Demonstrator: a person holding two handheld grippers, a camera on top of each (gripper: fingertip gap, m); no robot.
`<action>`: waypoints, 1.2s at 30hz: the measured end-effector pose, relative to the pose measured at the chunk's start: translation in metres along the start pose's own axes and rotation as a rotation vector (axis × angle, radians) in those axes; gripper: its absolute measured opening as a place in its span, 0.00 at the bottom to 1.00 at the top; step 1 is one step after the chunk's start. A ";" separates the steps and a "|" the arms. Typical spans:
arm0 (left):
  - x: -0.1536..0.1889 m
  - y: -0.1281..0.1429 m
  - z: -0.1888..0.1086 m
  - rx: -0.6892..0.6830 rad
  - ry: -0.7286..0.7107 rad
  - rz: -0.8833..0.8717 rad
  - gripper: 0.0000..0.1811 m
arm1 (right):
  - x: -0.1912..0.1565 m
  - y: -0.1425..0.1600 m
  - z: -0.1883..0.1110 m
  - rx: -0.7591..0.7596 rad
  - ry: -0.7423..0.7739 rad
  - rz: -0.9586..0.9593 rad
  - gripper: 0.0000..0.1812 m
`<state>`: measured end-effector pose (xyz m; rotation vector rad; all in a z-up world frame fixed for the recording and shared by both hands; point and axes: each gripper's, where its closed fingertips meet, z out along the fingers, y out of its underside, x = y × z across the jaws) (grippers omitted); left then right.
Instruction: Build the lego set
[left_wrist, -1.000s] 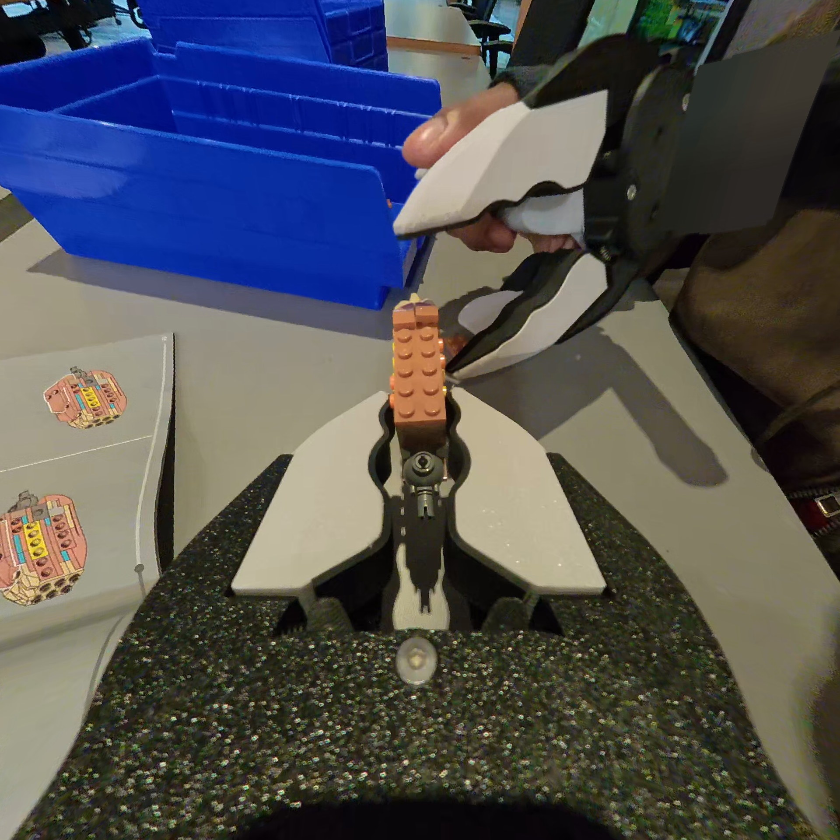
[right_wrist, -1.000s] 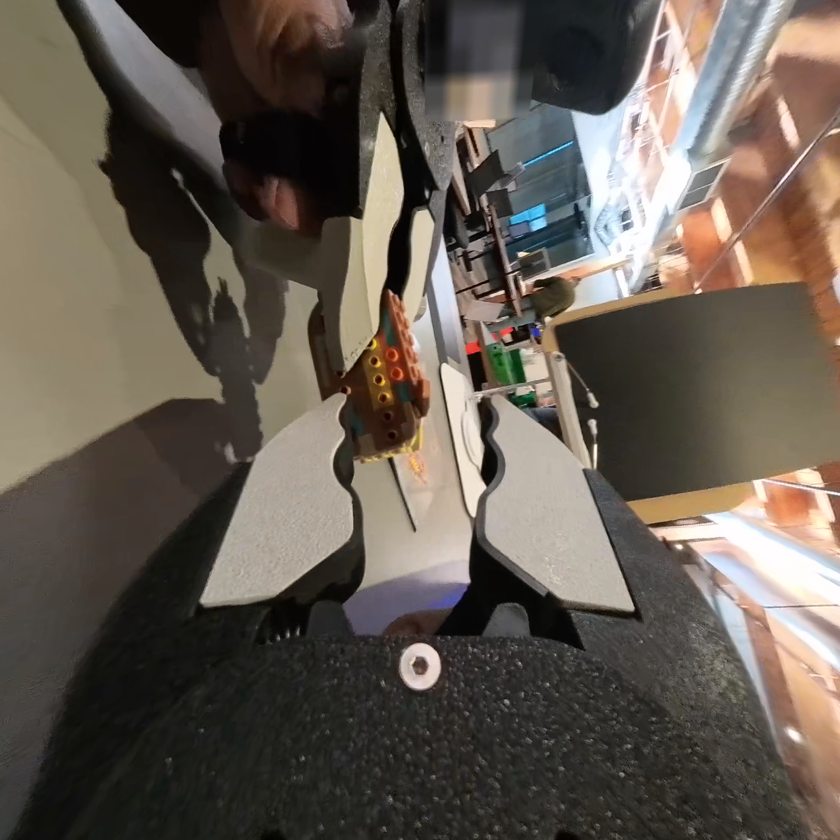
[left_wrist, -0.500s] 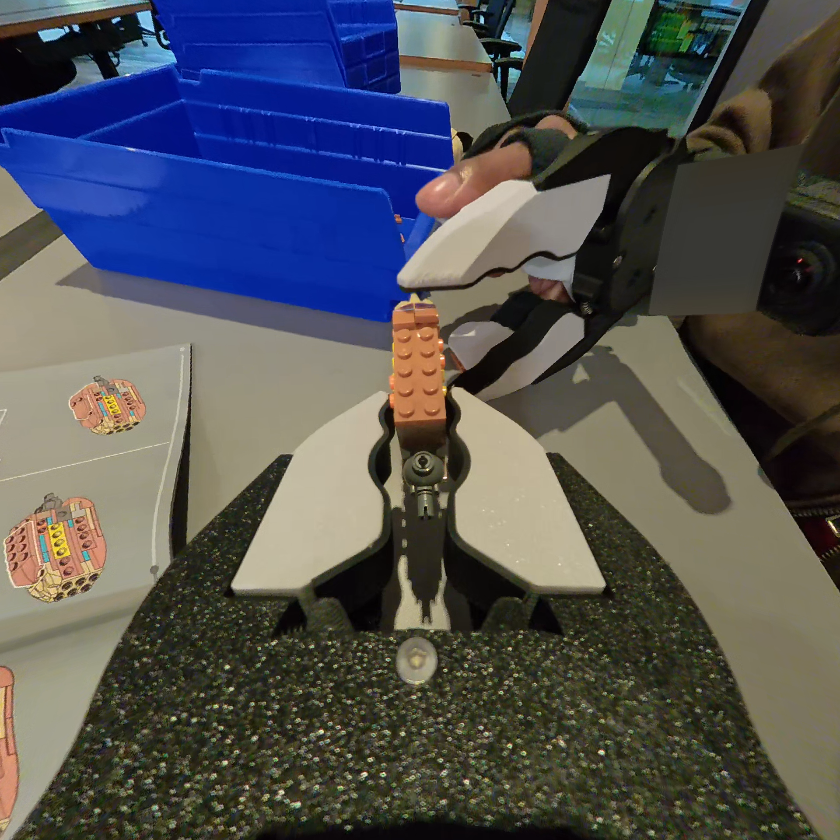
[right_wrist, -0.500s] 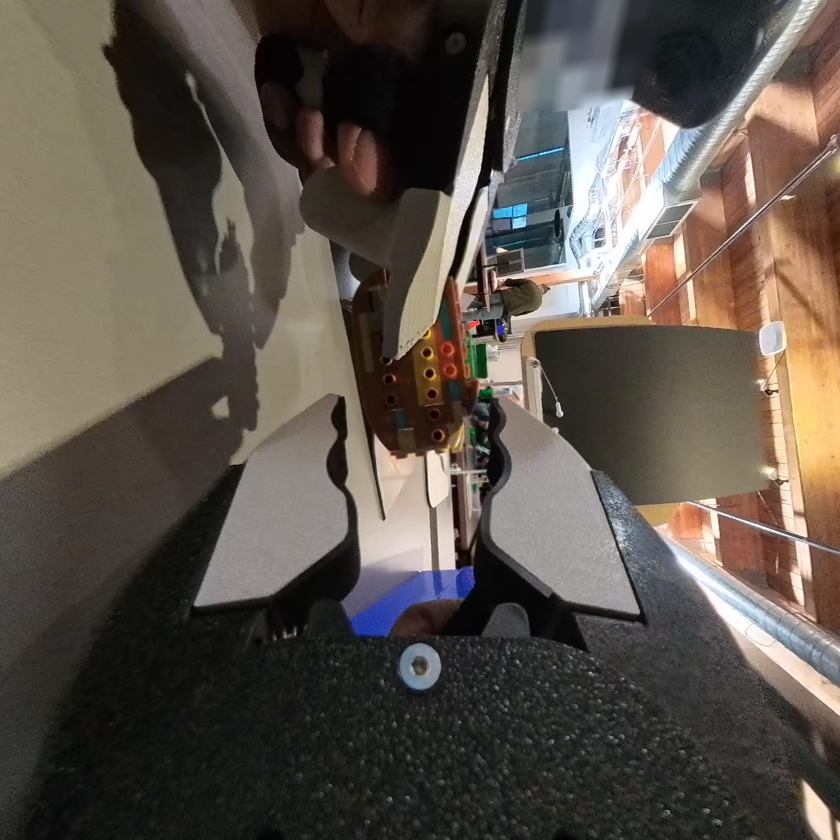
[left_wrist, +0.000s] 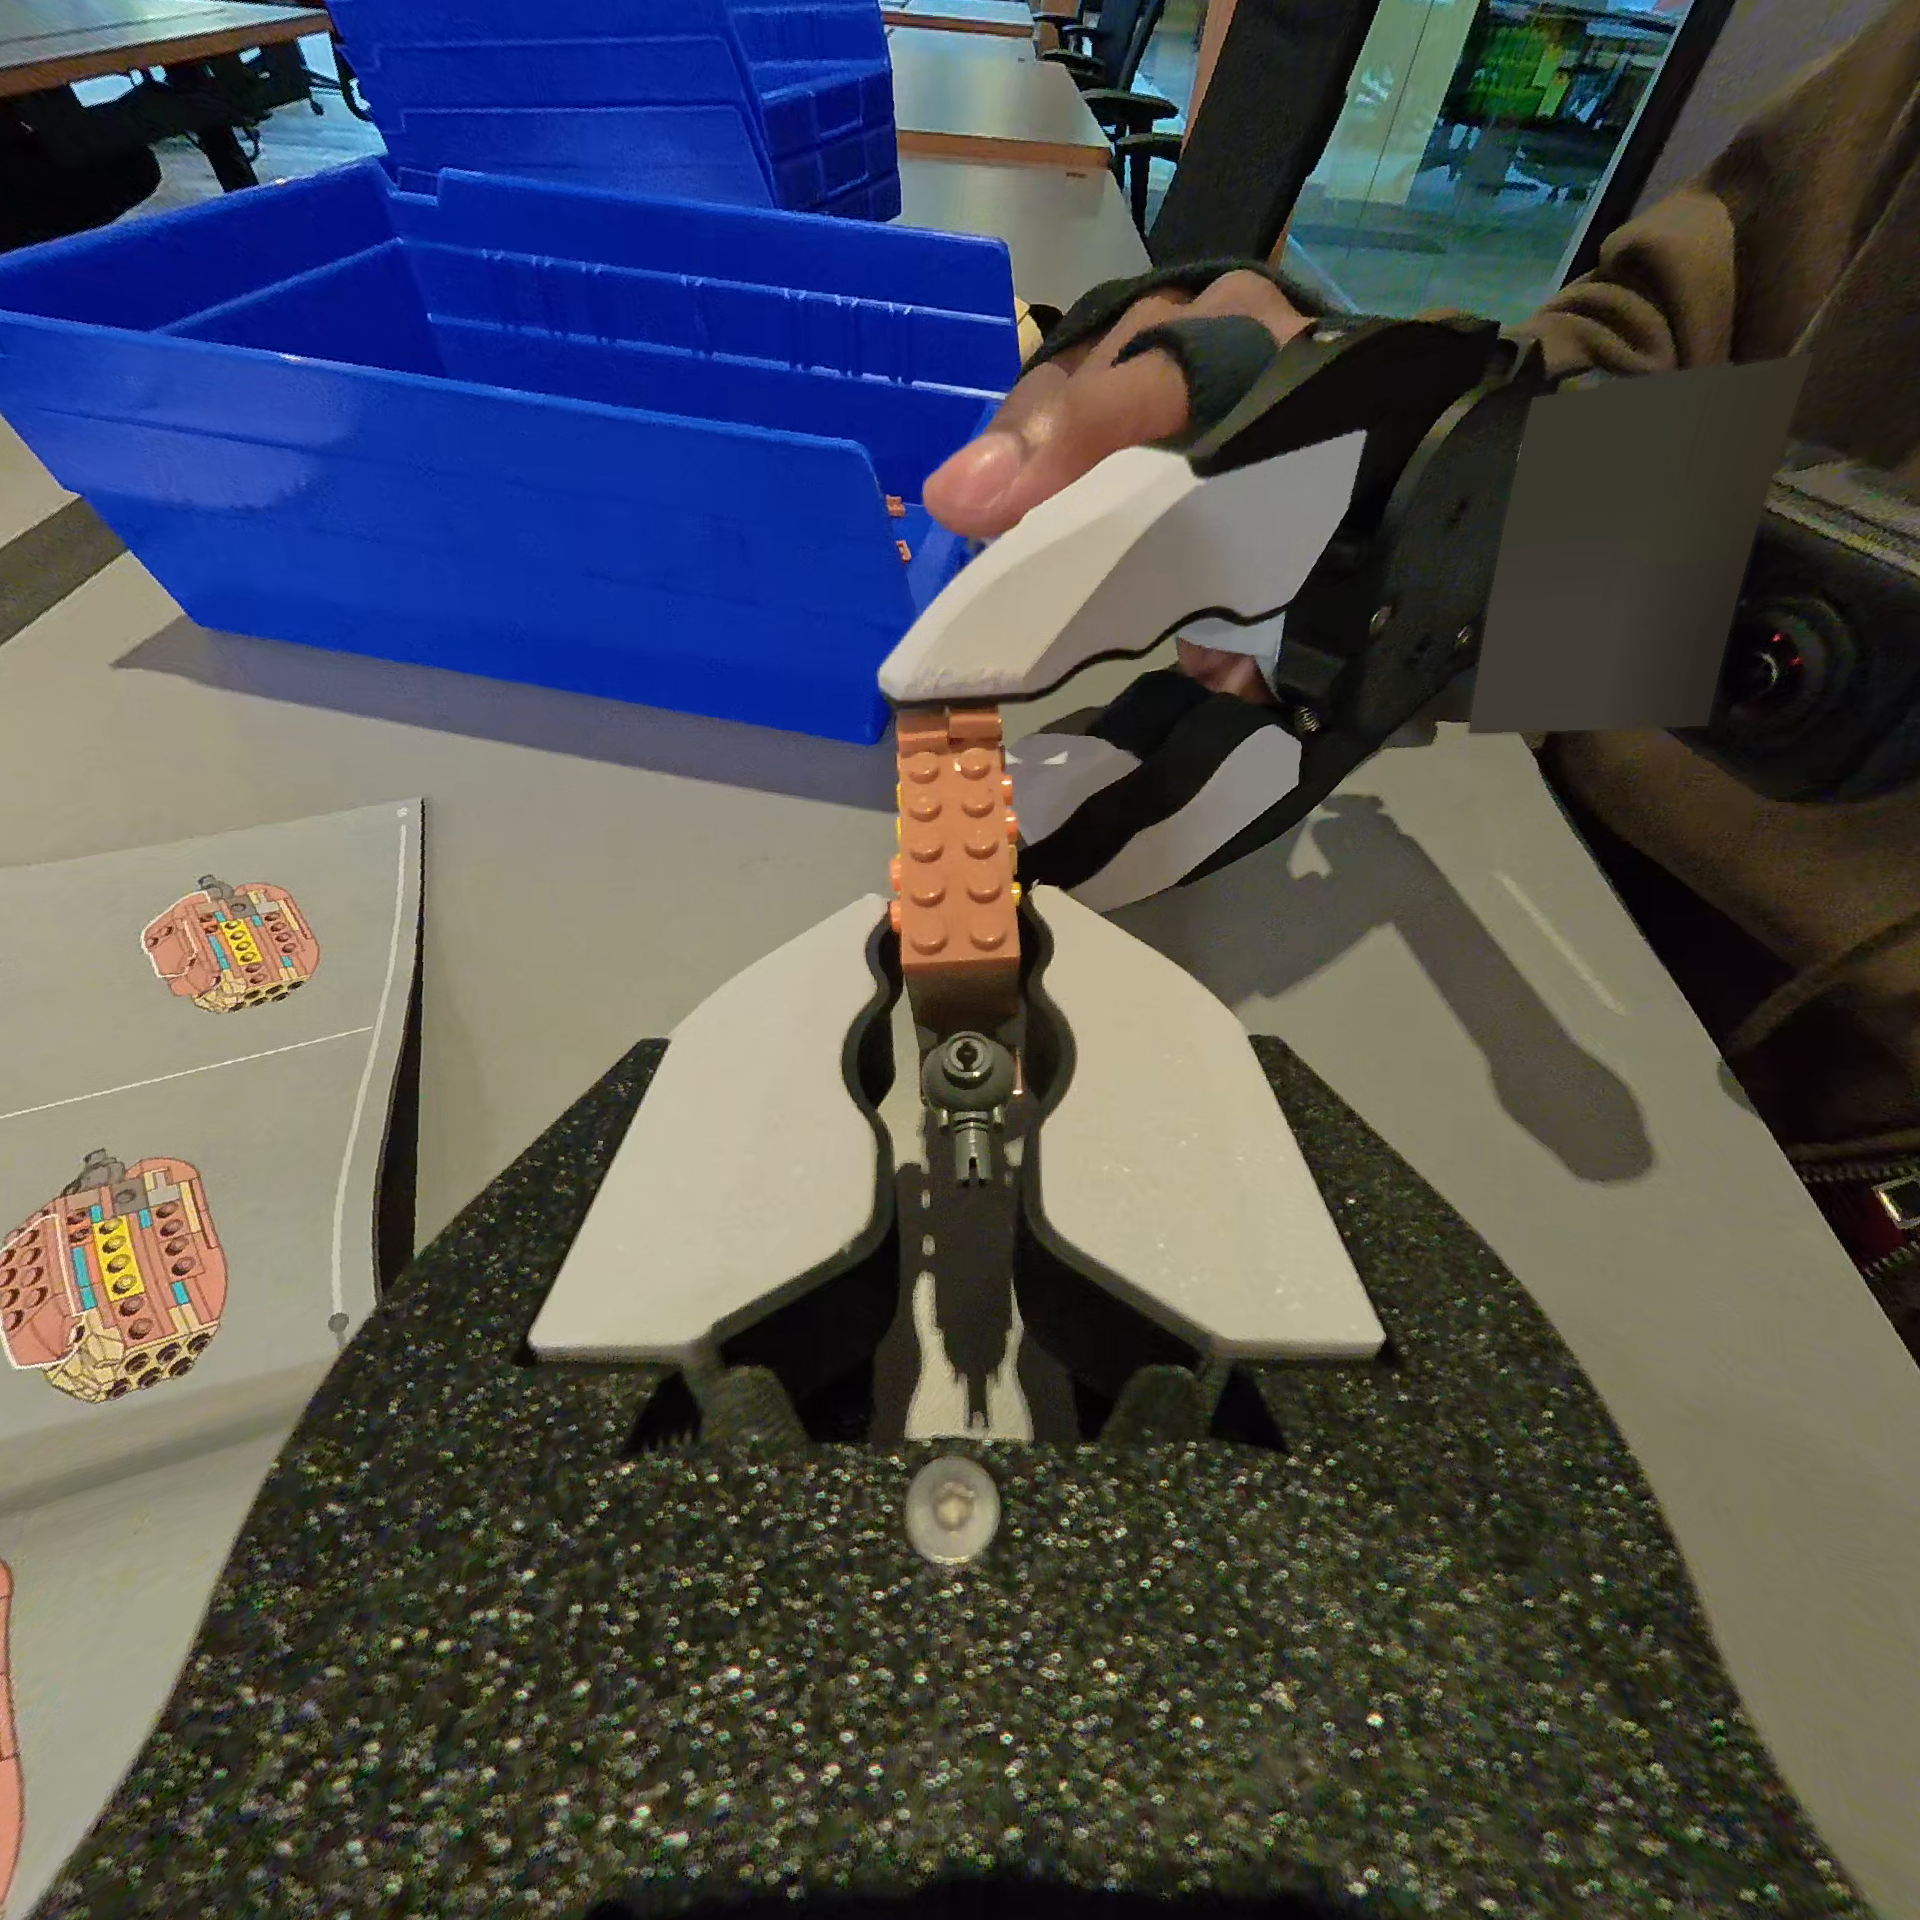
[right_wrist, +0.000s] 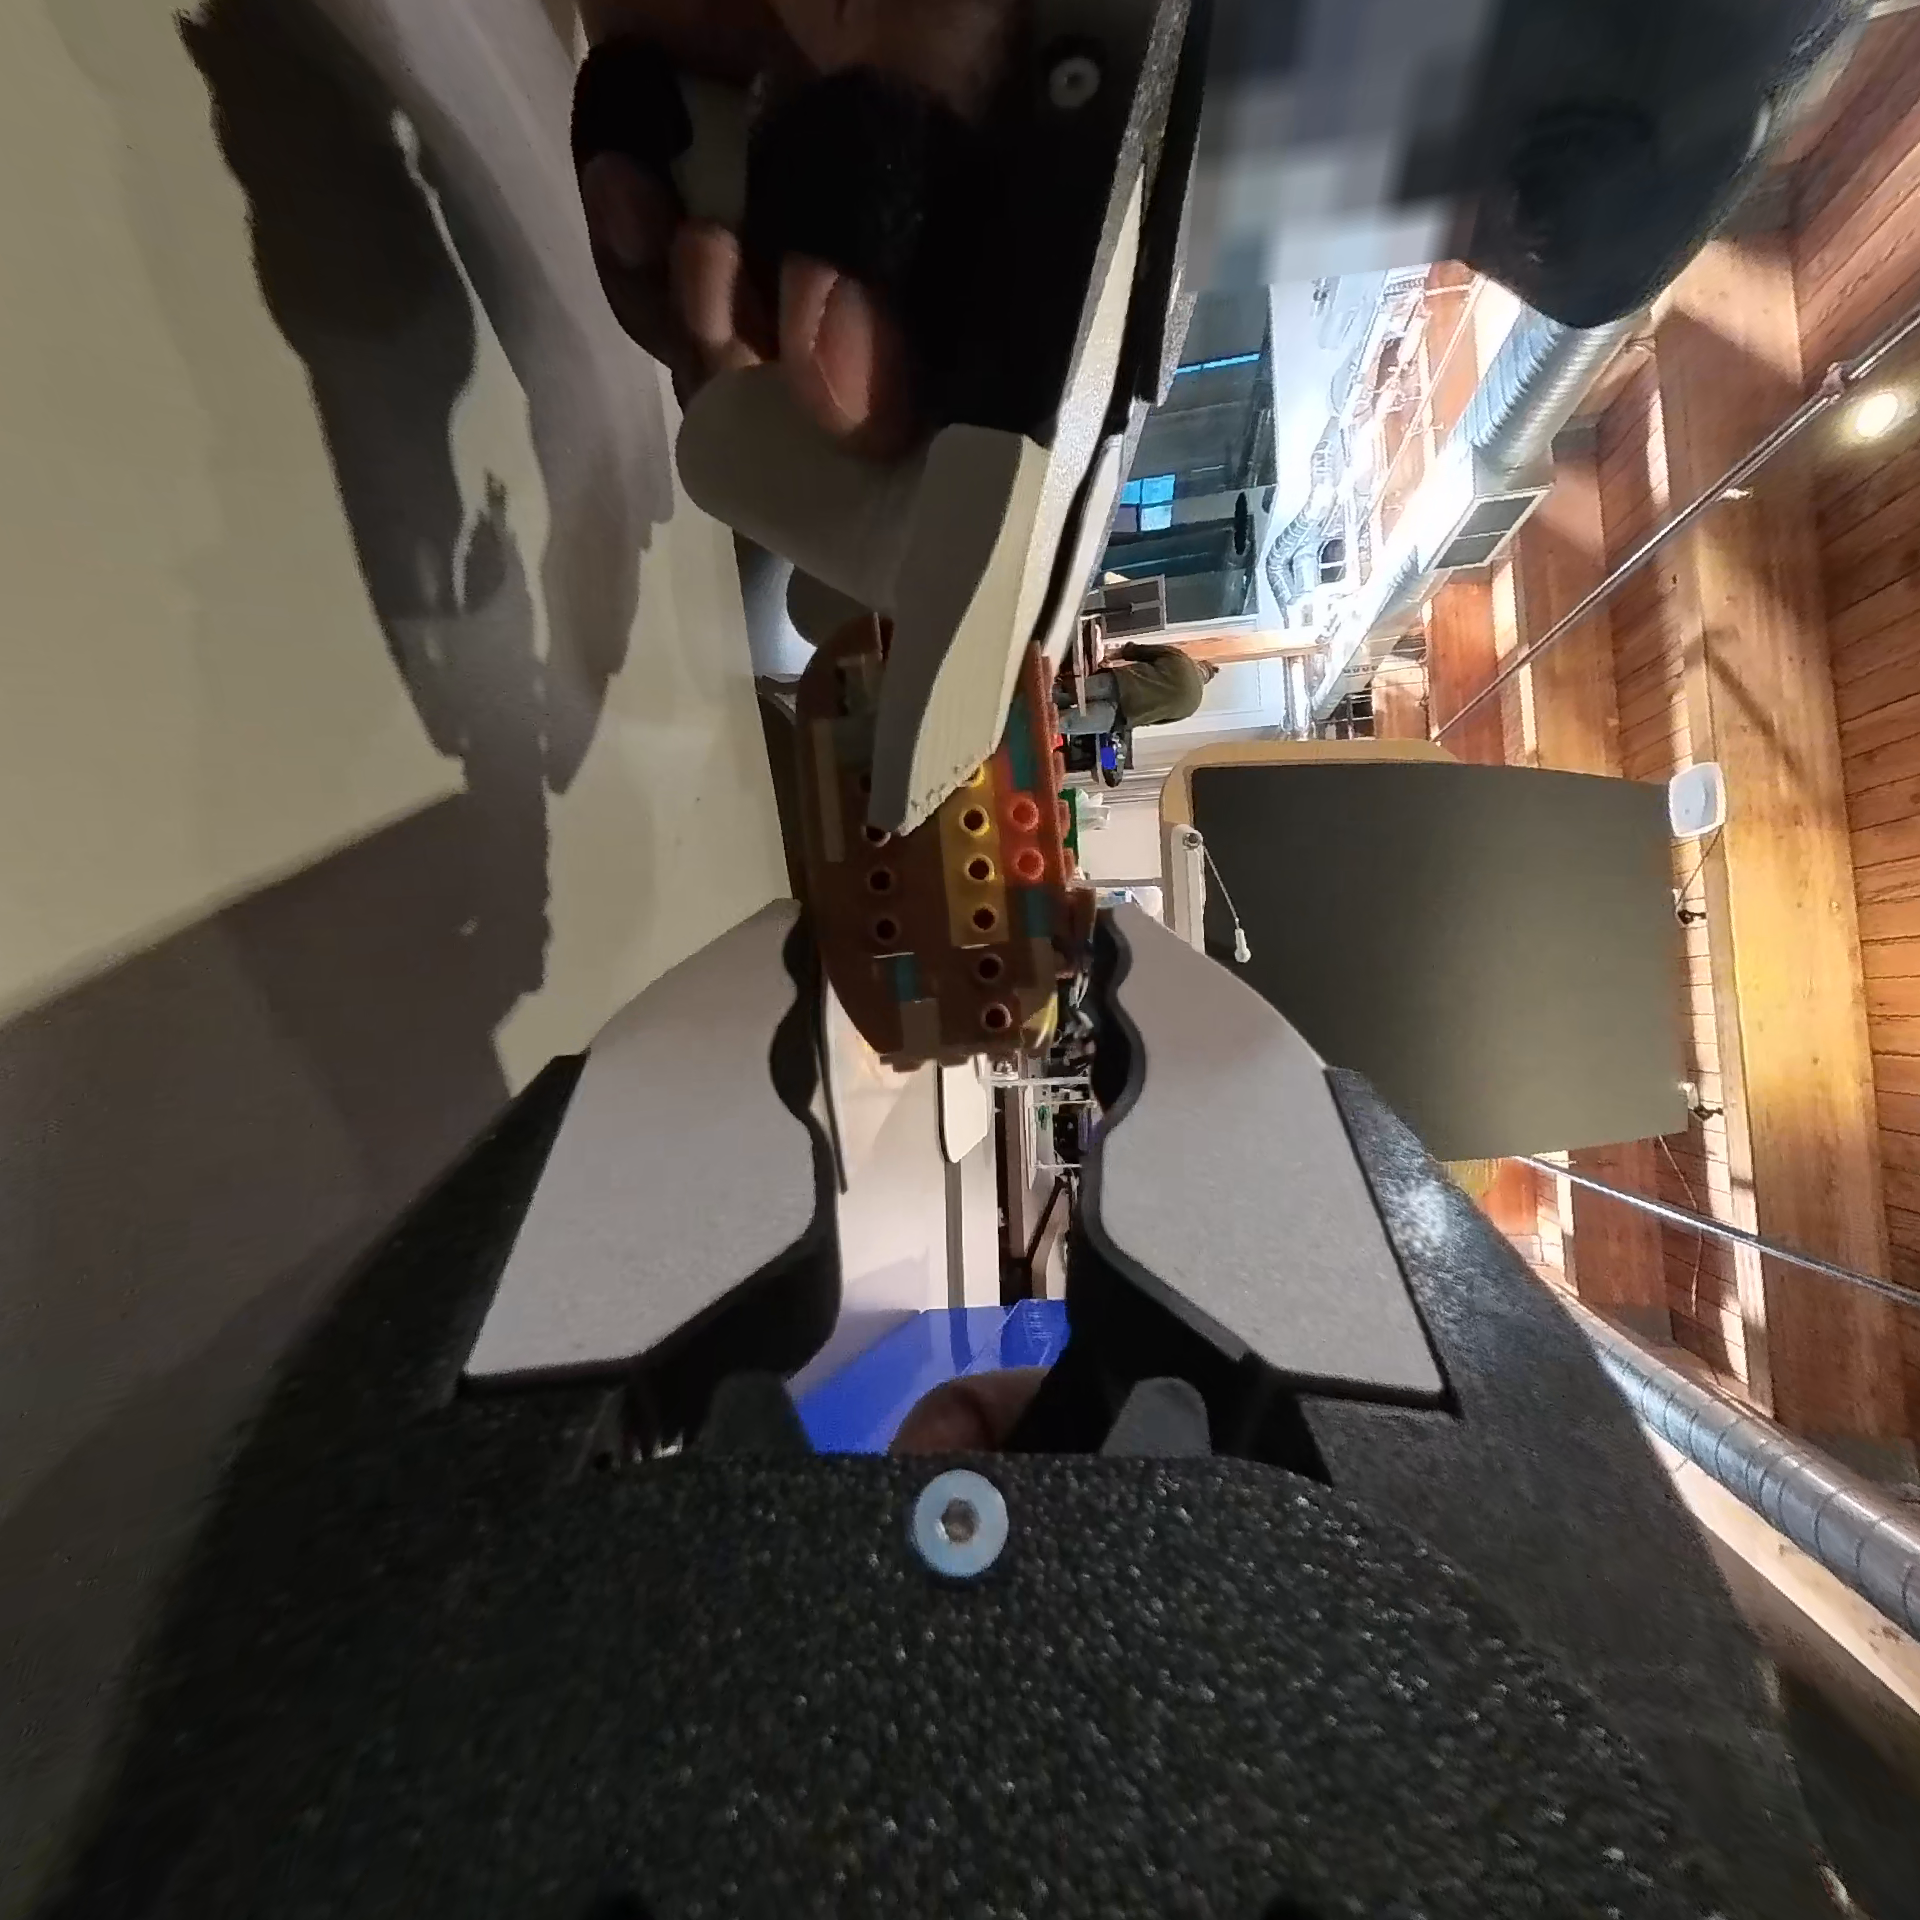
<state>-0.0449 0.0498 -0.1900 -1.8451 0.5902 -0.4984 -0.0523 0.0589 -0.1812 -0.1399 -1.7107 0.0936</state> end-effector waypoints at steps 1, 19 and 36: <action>0.000 0.000 0.000 0.001 -0.001 0.000 0.11 | 0.000 0.000 0.000 -0.001 0.000 -0.001 0.27; 0.002 -0.002 0.001 0.004 -0.002 0.013 0.11 | 0.001 -0.001 -0.002 0.006 -0.021 0.000 0.27; 0.003 -0.001 0.003 0.001 0.010 0.010 0.11 | -0.002 -0.001 -0.004 0.004 -0.059 0.021 0.26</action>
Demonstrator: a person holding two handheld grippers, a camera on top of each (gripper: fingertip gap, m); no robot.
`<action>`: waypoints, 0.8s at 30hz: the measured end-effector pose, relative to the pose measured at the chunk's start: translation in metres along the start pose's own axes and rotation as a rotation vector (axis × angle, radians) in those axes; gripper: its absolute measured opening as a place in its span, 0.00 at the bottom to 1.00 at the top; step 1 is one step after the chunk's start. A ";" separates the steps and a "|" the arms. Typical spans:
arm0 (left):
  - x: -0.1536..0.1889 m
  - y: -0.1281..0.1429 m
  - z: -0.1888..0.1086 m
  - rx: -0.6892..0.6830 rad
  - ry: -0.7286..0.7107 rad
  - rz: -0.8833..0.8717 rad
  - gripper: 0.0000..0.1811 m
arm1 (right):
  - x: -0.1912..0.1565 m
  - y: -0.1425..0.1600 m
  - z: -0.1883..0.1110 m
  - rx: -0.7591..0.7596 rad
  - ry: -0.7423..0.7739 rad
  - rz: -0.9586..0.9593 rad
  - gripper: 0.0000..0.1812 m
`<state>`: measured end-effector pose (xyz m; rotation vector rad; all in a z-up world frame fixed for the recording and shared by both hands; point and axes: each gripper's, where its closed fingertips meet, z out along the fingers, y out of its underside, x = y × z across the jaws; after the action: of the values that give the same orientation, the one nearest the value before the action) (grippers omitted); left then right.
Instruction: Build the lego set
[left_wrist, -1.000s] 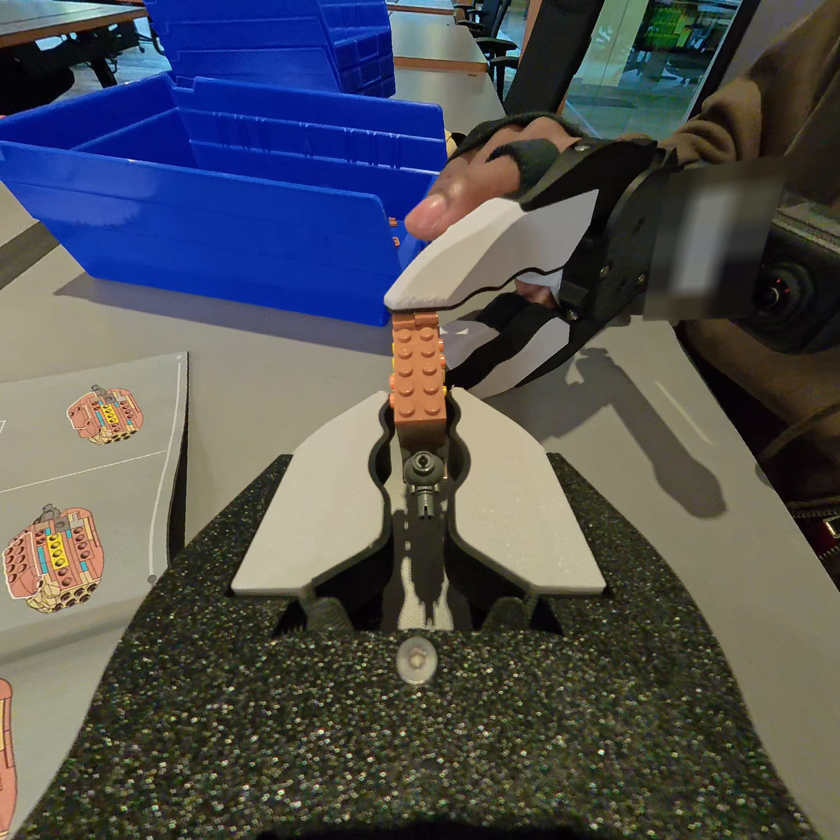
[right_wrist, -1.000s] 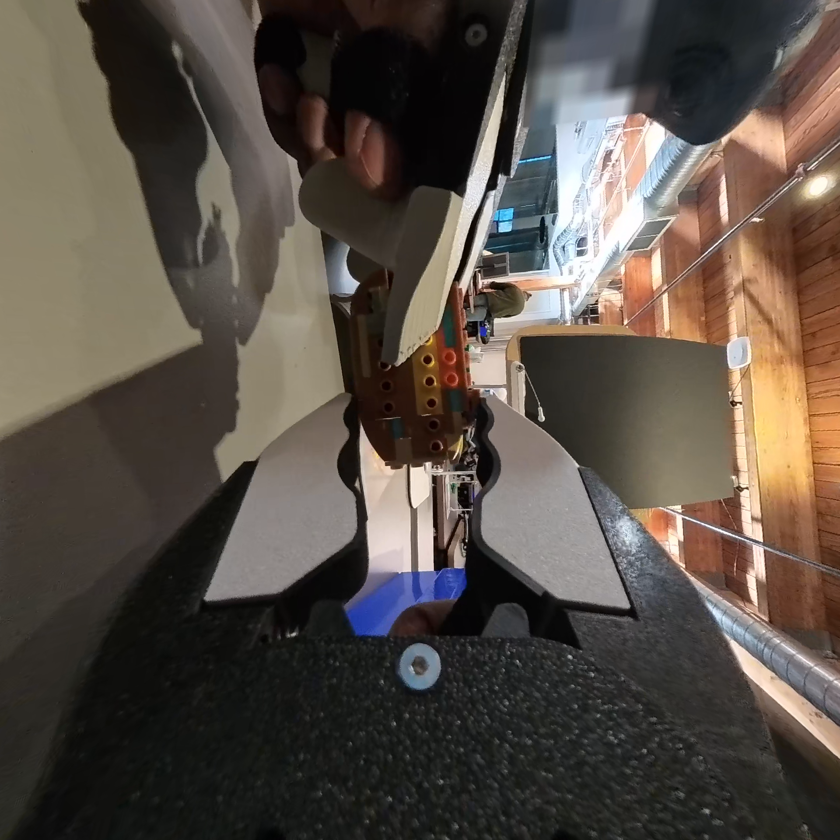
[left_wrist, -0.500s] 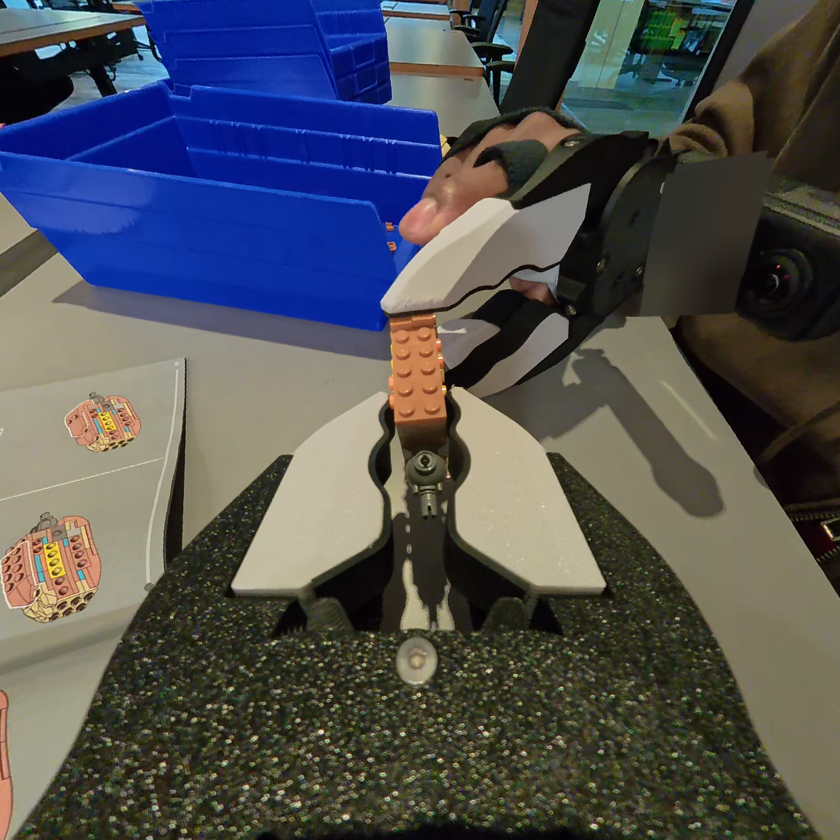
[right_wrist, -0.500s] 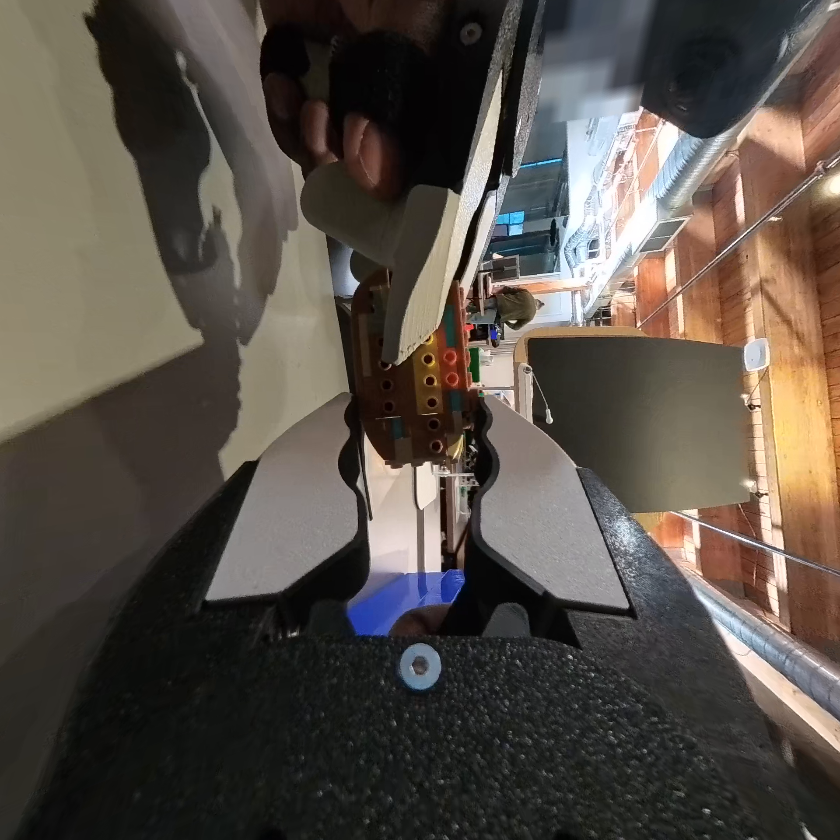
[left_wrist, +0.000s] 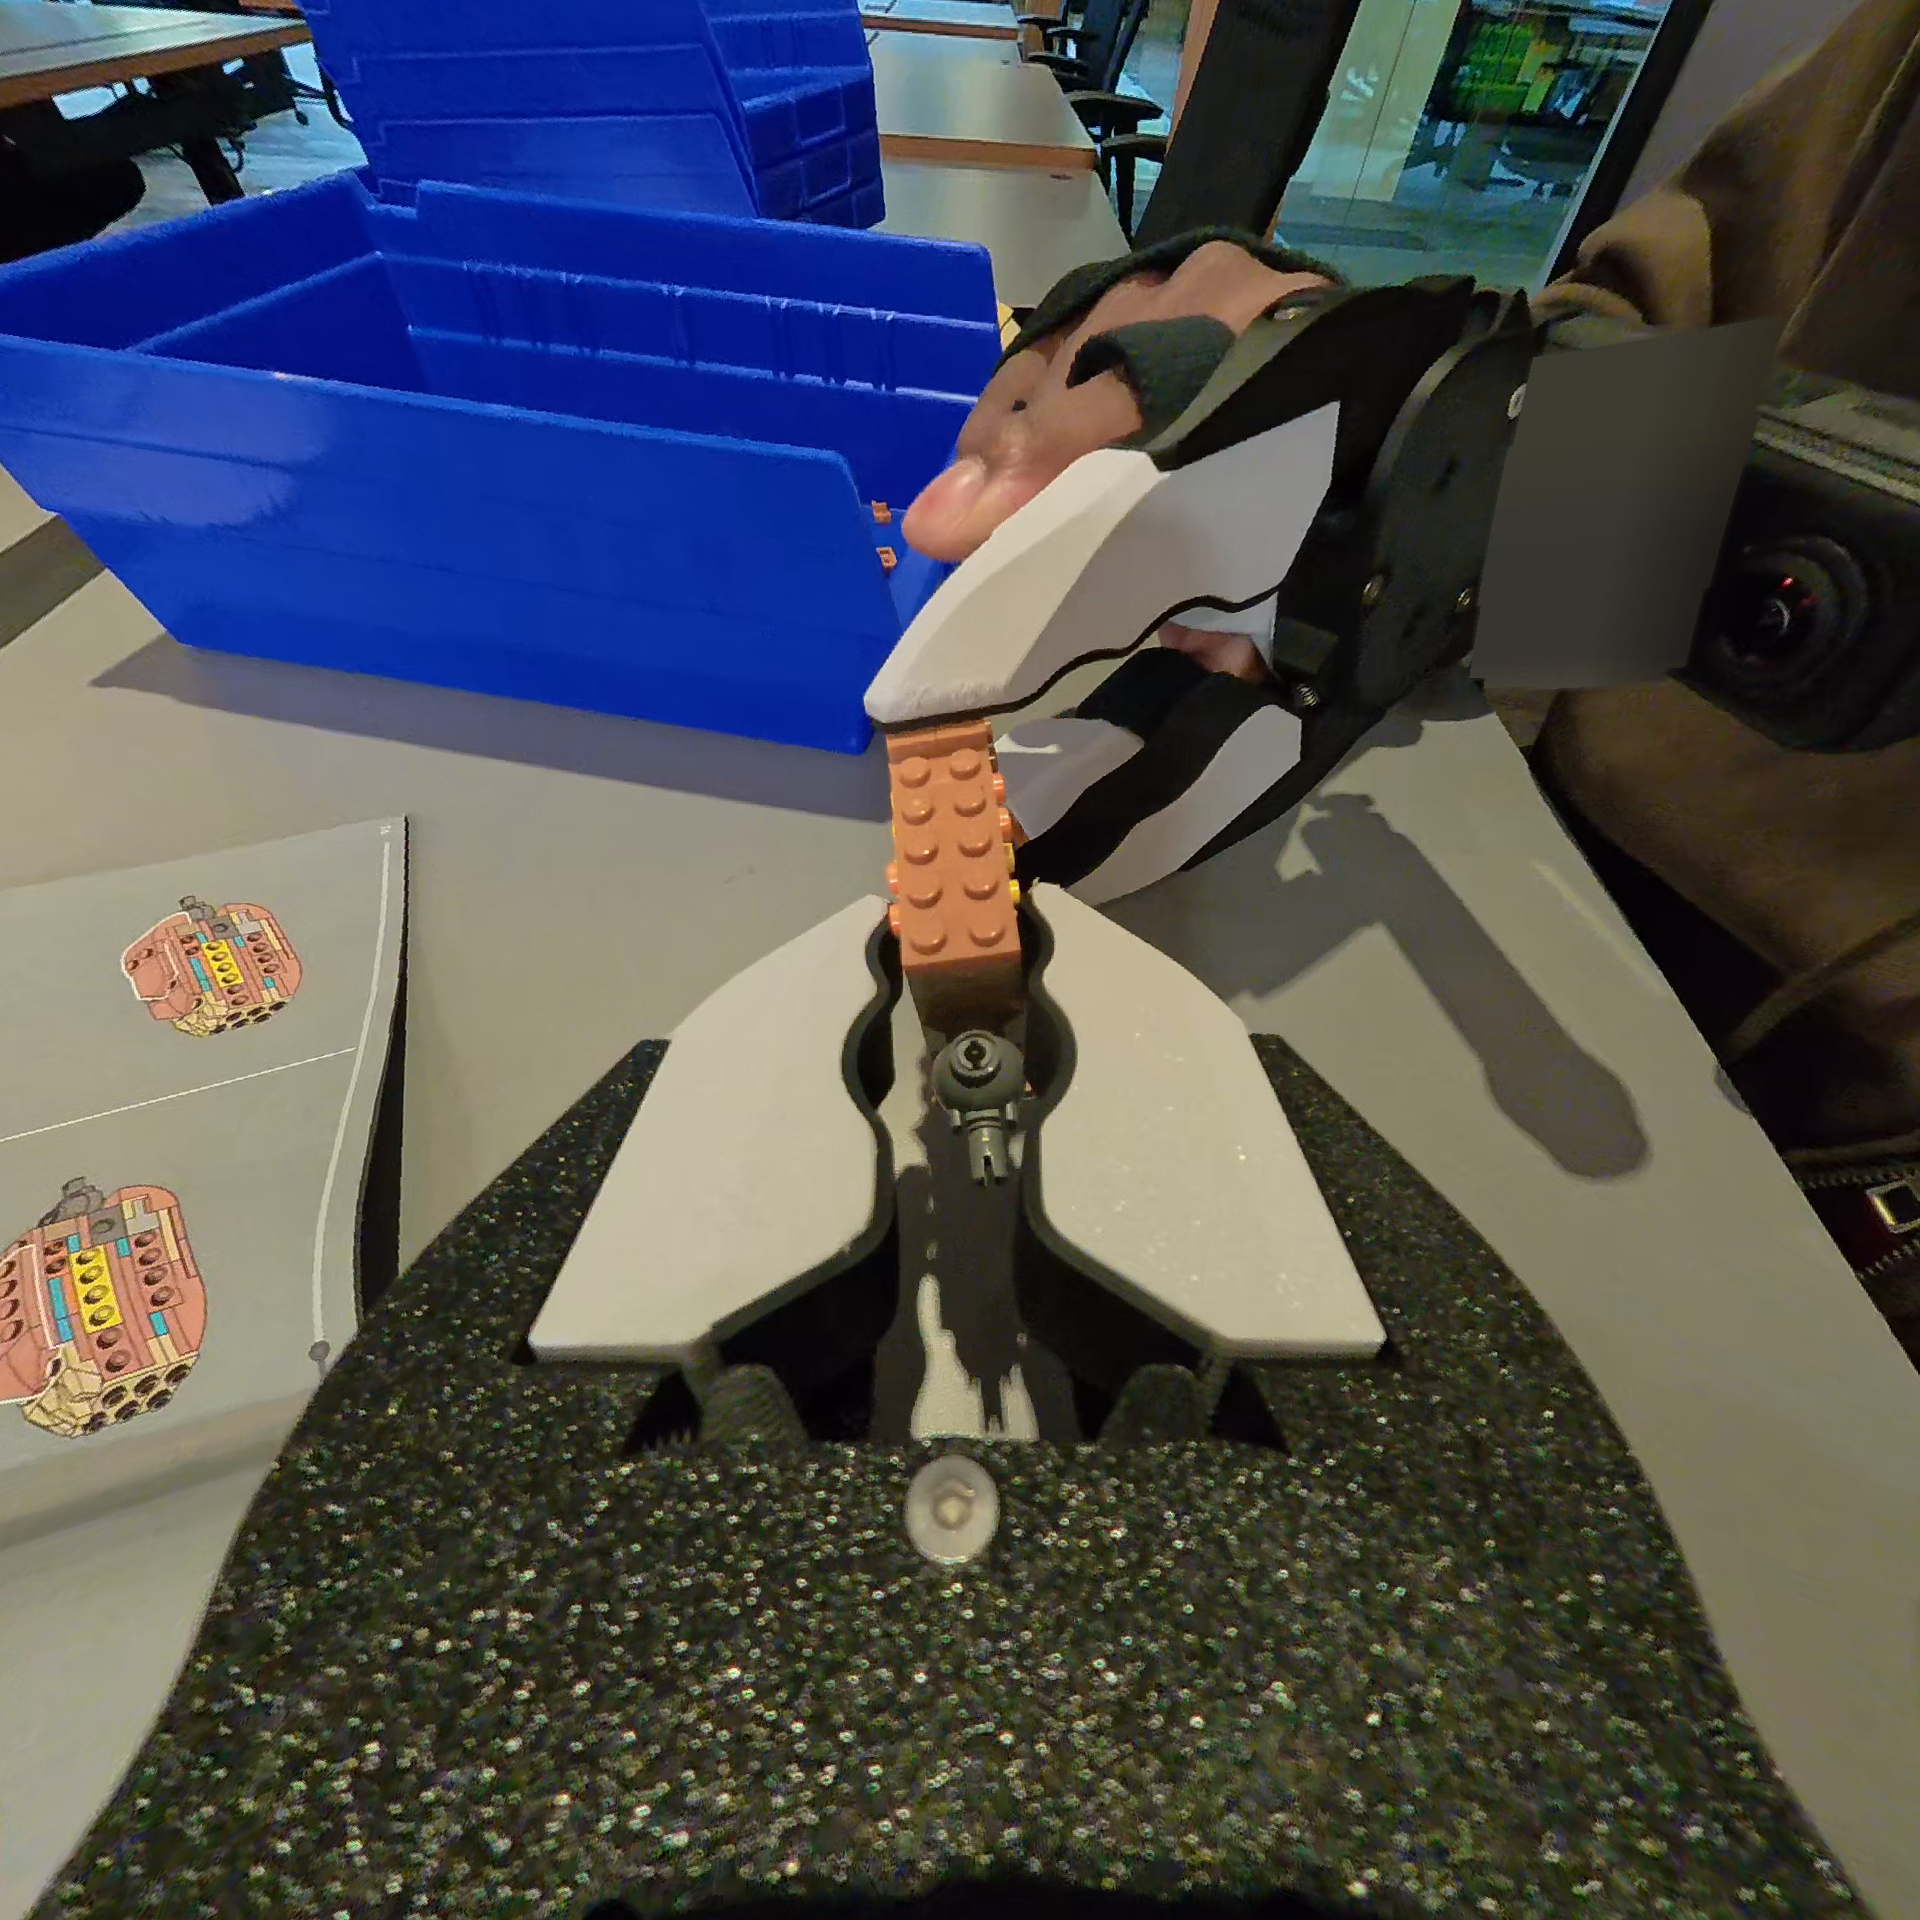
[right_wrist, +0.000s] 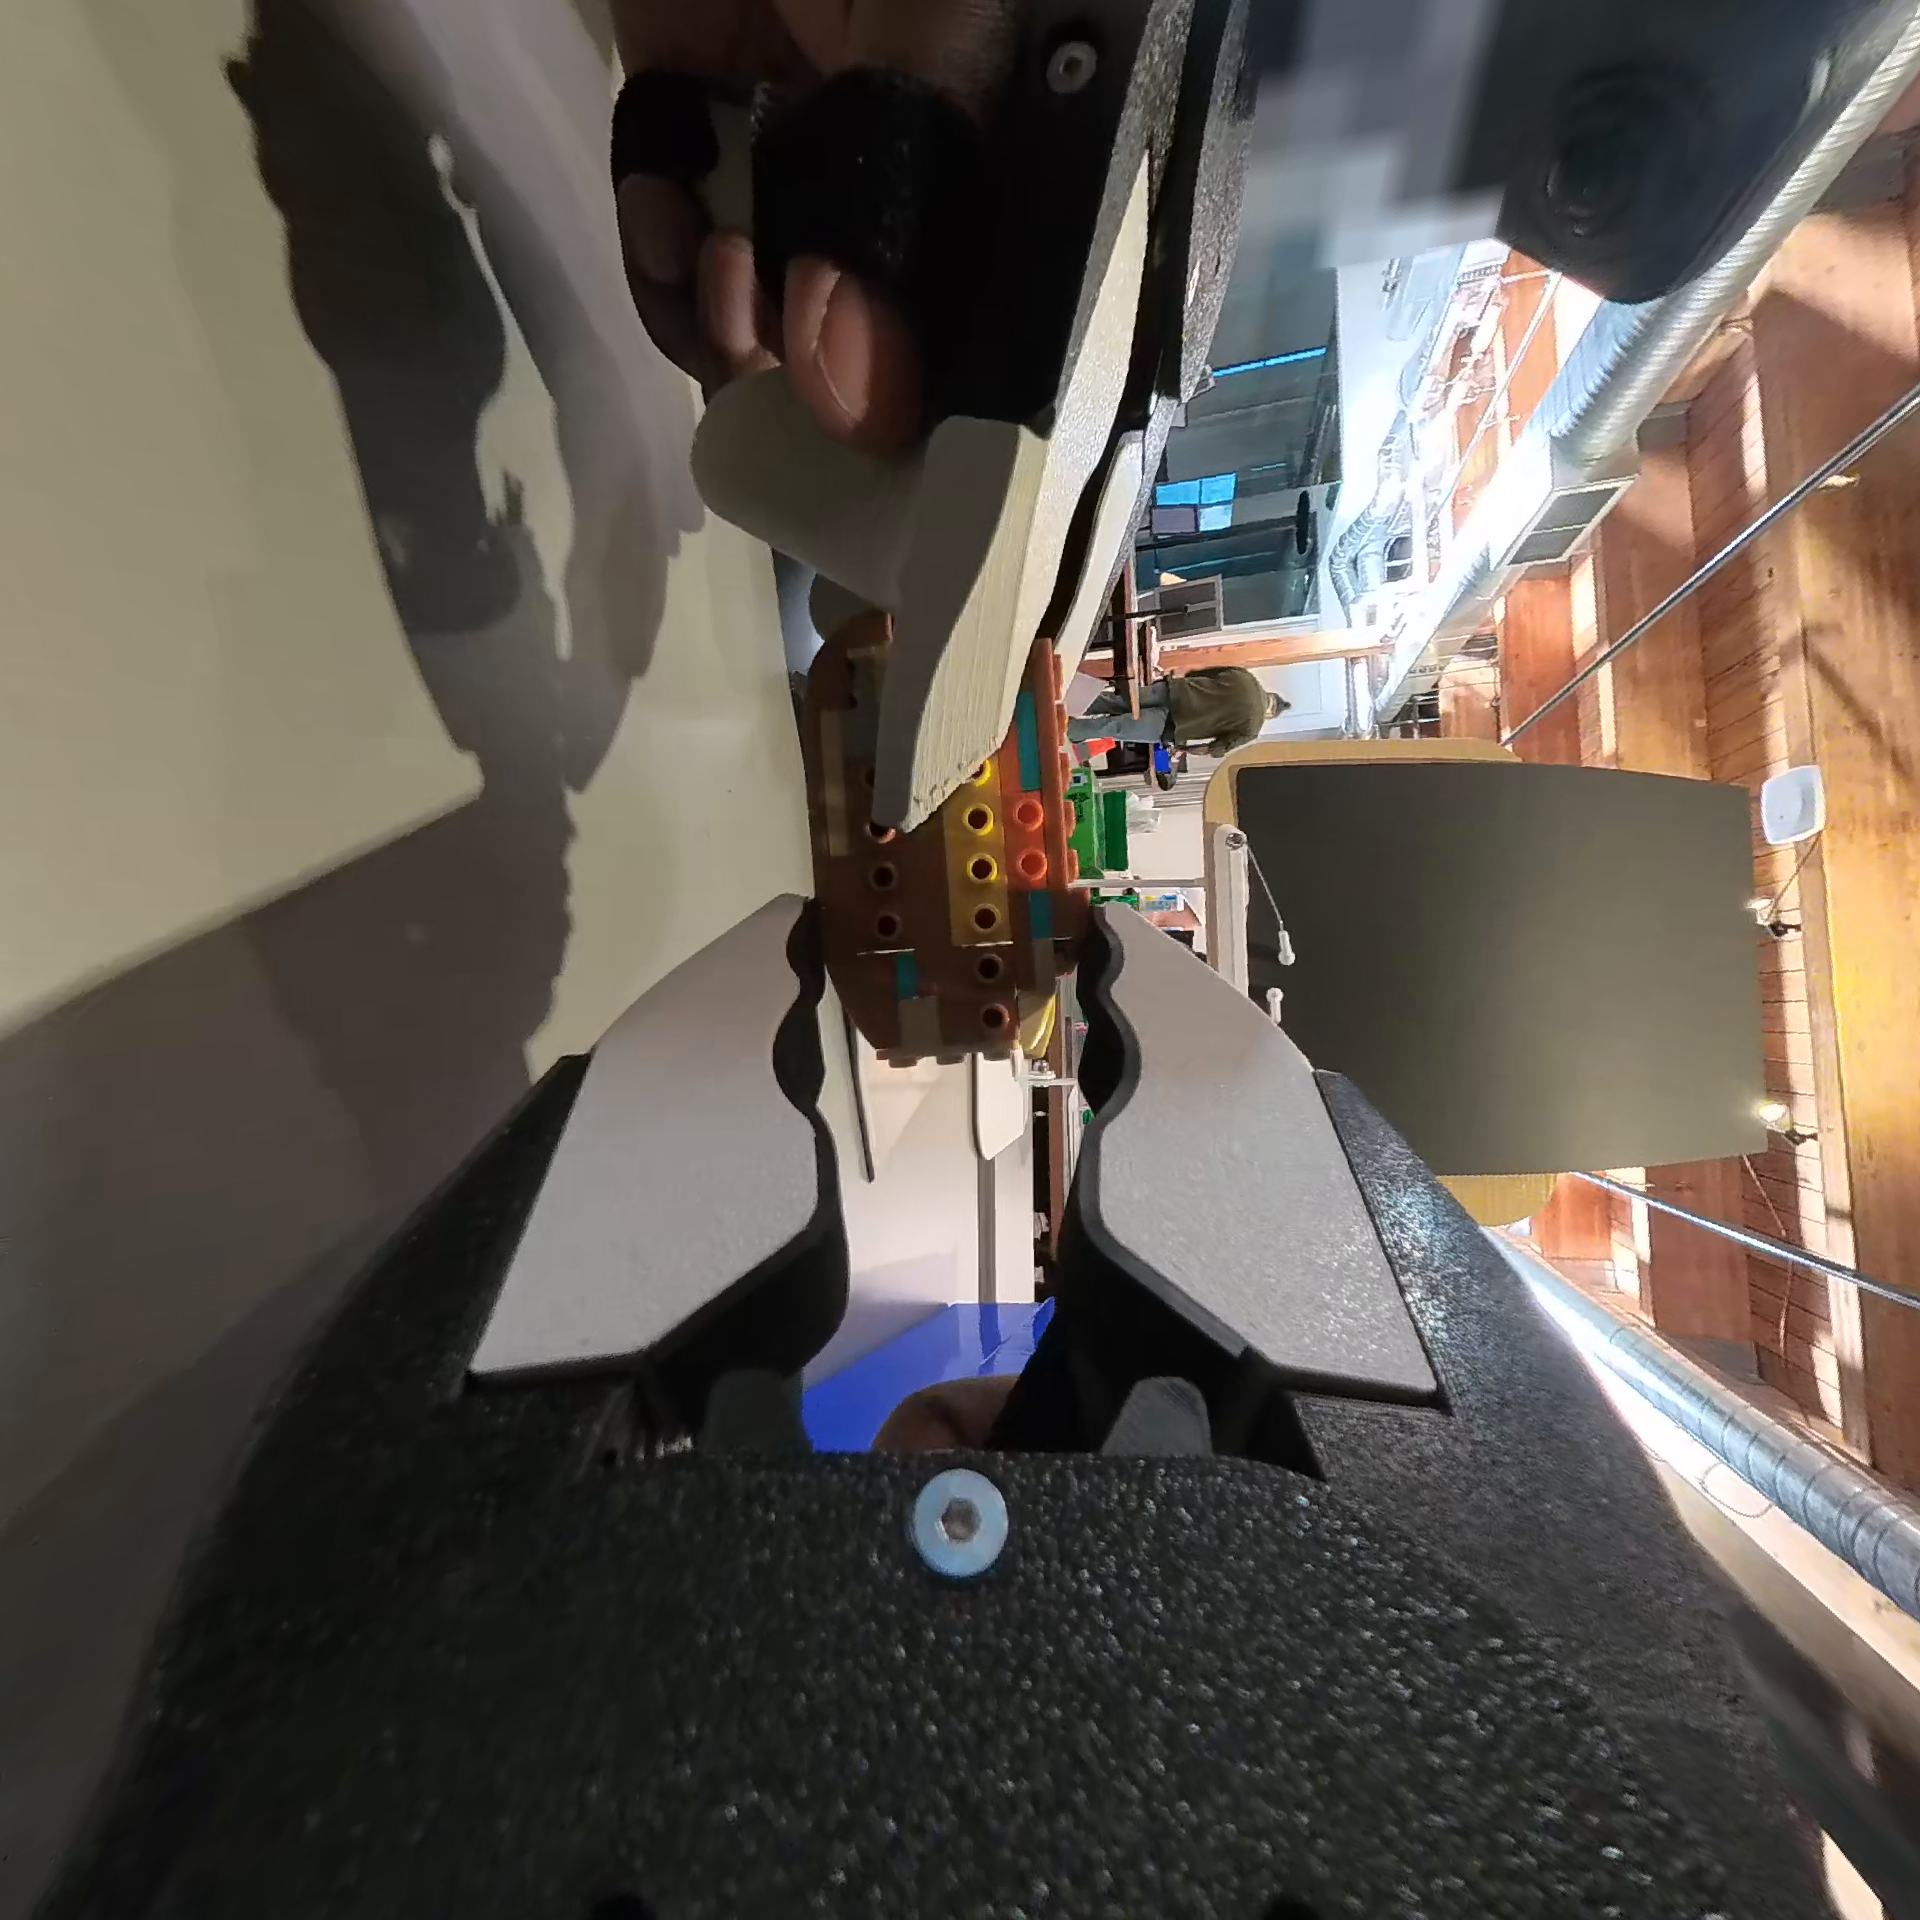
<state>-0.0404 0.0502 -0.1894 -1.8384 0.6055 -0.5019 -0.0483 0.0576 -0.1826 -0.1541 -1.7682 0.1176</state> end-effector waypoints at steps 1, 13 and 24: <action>0.000 0.000 0.000 0.001 0.000 -0.001 0.11 | 0.000 0.000 0.000 -0.001 0.001 0.002 0.26; -0.013 0.003 -0.003 0.005 -0.059 -0.032 0.12 | 0.010 0.011 -0.003 -0.016 0.022 0.251 0.36; 0.006 0.019 0.007 -0.048 0.054 0.055 0.12 | -0.018 0.002 -0.016 0.069 -0.339 0.698 0.32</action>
<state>-0.0347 0.0458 -0.2092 -1.8531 0.7084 -0.5054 -0.0291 0.0560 -0.1975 -0.7336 -1.9712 0.7420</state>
